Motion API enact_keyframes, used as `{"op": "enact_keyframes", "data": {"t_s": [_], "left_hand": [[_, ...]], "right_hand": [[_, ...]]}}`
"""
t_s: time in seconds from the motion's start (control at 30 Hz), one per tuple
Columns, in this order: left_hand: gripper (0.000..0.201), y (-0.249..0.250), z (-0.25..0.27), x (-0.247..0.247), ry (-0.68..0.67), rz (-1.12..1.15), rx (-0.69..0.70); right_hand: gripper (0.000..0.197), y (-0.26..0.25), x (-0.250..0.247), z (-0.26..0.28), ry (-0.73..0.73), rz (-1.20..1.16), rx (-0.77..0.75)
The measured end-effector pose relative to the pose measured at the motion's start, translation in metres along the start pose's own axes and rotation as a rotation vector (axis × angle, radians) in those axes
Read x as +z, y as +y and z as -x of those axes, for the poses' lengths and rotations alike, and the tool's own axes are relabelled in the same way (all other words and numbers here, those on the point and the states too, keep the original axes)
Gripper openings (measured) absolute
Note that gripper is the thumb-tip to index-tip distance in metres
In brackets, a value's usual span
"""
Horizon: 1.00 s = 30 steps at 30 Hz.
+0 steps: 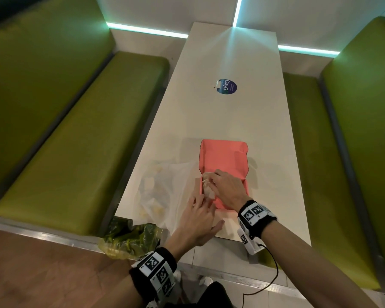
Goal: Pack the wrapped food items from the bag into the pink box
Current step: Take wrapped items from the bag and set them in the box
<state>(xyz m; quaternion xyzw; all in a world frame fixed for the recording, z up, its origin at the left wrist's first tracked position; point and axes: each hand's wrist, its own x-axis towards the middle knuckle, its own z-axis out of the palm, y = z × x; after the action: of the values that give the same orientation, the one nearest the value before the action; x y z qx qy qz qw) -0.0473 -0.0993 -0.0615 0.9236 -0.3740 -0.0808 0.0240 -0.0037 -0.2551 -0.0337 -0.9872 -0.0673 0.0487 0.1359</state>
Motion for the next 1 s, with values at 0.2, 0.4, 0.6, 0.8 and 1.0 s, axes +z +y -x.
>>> {"op": "enact_keyframes", "data": {"t_s": [0.2, 0.4, 0.6, 0.8, 1.0], "left_hand": [[0.063, -0.001, 0.001, 0.001, 0.022, 0.018, 0.009], [0.064, -0.001, 0.001, -0.004, -0.025, 0.034, 0.003], [0.062, -0.002, 0.001, -0.006, -0.020, 0.041, 0.009], [0.047, -0.008, -0.005, -0.027, 0.203, 0.315, -0.017], [0.029, -0.001, -0.020, -0.064, 0.360, 0.932, -0.088]], "right_hand": [[0.020, -0.001, 0.005, -0.001, 0.059, -0.062, 0.076], [0.016, -0.002, 0.004, -0.003, 0.067, -0.110, 0.078], [0.013, 0.000, 0.002, -0.002, 0.049, -0.155, 0.120], [0.034, 0.001, -0.012, 0.015, 0.332, -1.009, 0.378], [0.048, -0.002, -0.037, 0.026, 0.365, -1.623, 0.565]]}}
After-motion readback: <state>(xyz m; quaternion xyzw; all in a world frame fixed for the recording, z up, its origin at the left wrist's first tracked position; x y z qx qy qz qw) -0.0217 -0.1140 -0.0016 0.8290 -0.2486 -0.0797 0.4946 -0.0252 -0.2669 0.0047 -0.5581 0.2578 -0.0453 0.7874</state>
